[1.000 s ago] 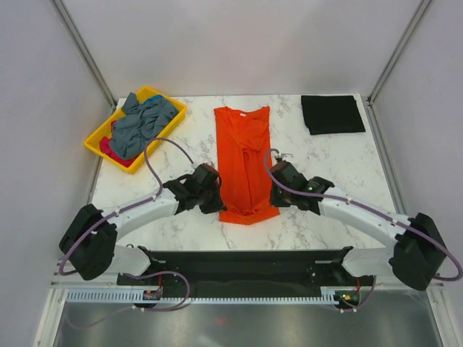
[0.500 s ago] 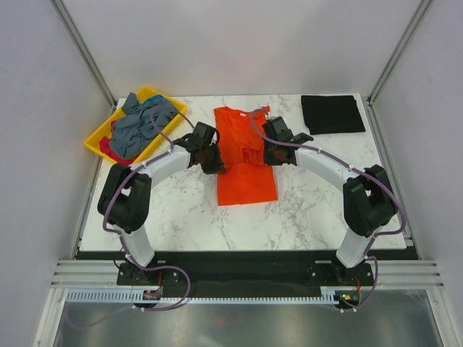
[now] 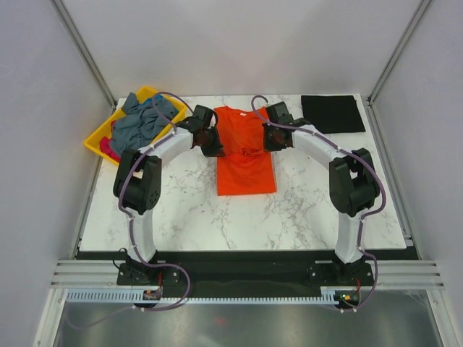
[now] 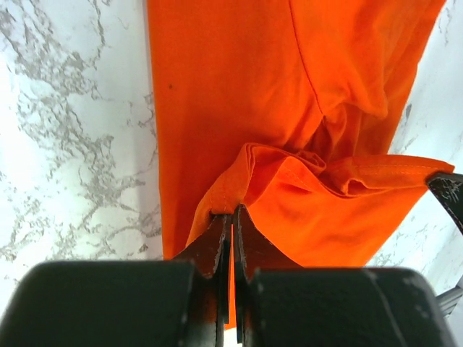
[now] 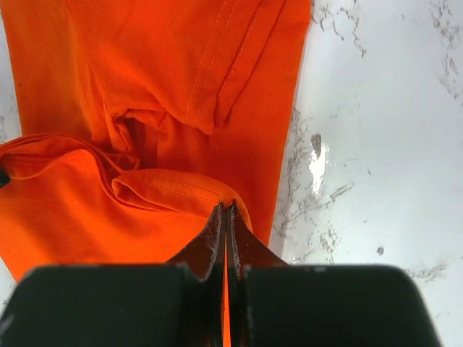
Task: Fold and stack the t-shirts
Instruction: Fold the tshirt
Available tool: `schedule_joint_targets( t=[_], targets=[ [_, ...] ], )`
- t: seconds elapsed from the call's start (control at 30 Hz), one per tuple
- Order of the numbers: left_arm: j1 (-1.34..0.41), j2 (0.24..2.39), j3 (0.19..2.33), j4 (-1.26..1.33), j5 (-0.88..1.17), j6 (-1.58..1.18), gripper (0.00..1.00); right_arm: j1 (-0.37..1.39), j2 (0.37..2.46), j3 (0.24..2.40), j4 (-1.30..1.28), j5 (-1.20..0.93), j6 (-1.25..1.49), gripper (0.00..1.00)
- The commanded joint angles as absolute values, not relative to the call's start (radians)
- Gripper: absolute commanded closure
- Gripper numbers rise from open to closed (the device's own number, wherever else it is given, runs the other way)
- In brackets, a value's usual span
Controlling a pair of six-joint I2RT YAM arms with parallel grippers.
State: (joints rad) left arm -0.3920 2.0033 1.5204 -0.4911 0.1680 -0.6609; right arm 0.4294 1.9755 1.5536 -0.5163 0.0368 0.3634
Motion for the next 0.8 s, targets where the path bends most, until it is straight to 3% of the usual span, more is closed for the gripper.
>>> schedule_joint_targets(
  t=[0.0, 0.77],
  targets=[
    [-0.374, 2.042, 1.591, -0.512, 0.19, -0.612, 0.98, 0.41, 2.003, 1.623, -0.506, 0.003, 0.334, 1.0],
    [-0.344, 2.105, 1.687, -0.512, 0.181, -0.612, 0.98, 0.359, 2.1, 1.716, -0.511, -0.018, 0.324, 1.0]
  ],
)
